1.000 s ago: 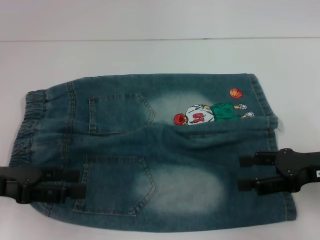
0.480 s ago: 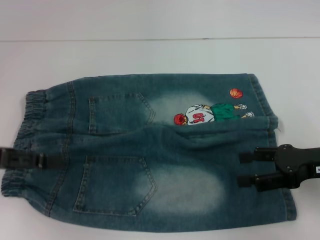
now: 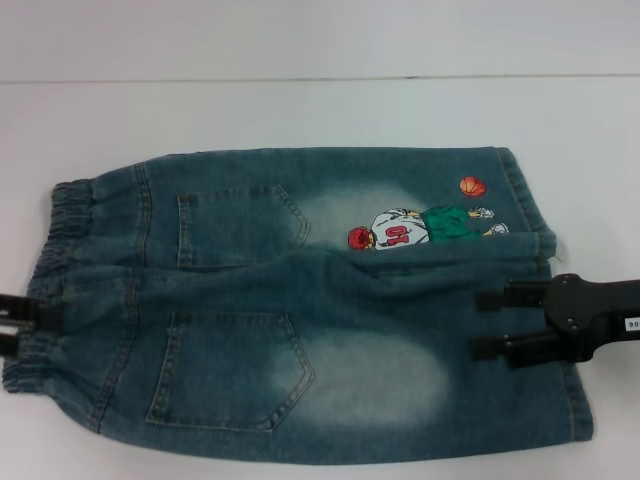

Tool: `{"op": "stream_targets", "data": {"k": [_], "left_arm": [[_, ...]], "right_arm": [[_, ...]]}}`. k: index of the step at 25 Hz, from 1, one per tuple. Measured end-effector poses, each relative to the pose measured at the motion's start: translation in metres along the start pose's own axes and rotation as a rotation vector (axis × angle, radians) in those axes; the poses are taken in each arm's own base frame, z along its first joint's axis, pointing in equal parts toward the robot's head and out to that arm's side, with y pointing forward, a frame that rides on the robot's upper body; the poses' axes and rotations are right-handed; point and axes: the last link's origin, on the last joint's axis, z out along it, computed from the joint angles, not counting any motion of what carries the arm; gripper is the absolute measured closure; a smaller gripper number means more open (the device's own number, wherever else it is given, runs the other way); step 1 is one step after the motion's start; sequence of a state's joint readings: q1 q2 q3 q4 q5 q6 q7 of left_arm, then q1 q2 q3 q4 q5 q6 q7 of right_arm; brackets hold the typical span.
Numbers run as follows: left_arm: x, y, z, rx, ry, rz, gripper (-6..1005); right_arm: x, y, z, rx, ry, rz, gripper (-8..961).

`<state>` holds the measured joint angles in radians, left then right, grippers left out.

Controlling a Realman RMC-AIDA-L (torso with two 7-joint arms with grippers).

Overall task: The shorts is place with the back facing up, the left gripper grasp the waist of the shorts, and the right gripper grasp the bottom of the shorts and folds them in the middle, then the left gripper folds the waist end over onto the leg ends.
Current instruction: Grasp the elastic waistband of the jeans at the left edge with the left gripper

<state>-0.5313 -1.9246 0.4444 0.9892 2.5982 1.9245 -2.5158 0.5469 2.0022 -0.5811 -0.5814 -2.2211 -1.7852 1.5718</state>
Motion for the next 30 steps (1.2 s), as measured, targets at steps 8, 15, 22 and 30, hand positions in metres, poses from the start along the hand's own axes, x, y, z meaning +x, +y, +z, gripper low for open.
{"op": "stream_targets", "data": {"k": [8,15,22,30], "left_arm": [[0.001,-0.018,0.003,0.130,0.002,-0.043,226],[0.001,-0.028,0.014,0.152,-0.004,-0.073,239],[0.004,-0.027,0.021,0.168,-0.016,-0.057,251],[0.003,-0.028,0.027,0.172,-0.035,-0.053,265]], "right_arm": [[-0.001,-0.003,0.003,0.015,0.019,-0.009,7],[-0.002,-0.004,0.004,0.020,0.021,-0.013,7],[-0.005,-0.004,0.007,0.014,0.023,-0.020,7],[-0.004,-0.004,0.008,0.009,0.022,-0.017,8]]}}
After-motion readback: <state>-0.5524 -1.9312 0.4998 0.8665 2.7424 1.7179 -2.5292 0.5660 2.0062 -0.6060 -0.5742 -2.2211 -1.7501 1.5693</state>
